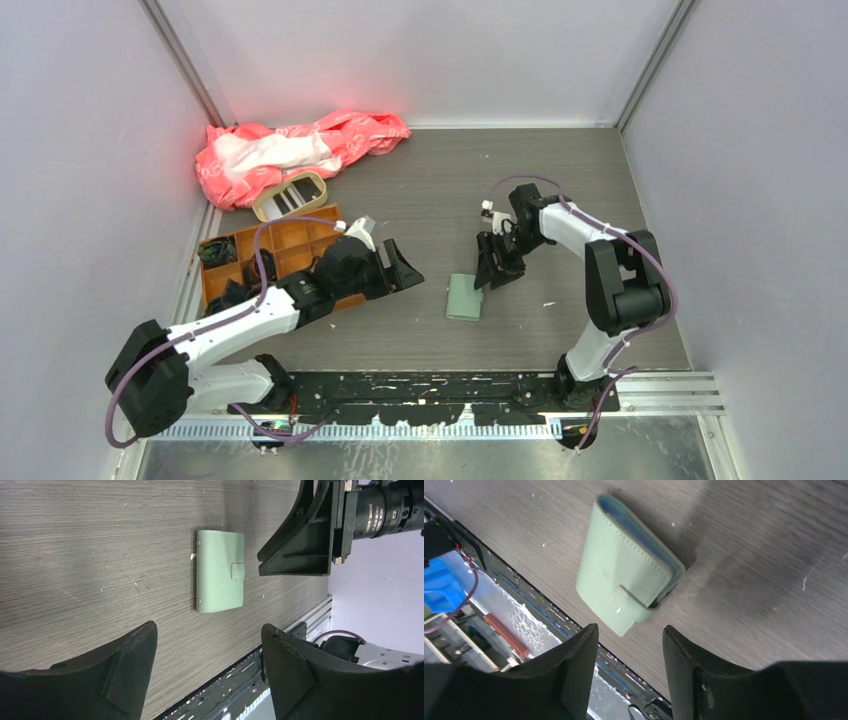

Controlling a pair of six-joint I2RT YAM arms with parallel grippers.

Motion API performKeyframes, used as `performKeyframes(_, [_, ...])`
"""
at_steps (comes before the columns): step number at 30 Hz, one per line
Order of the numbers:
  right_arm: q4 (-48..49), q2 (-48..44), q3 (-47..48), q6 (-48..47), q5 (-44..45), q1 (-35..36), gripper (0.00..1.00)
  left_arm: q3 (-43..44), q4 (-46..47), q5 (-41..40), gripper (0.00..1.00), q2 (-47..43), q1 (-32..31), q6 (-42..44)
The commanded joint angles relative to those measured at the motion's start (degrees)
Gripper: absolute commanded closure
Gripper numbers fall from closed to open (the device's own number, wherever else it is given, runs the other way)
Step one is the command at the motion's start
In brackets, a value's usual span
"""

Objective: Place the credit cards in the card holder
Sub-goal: Open the card holder at the center of the board.

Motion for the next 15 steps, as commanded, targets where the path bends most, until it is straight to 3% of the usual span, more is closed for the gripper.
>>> performKeyframes(1, [2.0,4.4,3.4,4.8,-2.2,0.4,0.47,0.9,5.2,1.4,0.25,2.1,-0.4,-1.1])
performKeyframes(15, [3.0,13.4,5.0,7.6,-3.5,0.6,0.55,0.0,5.2,1.3,0.25,6.0,-0.4,-0.8])
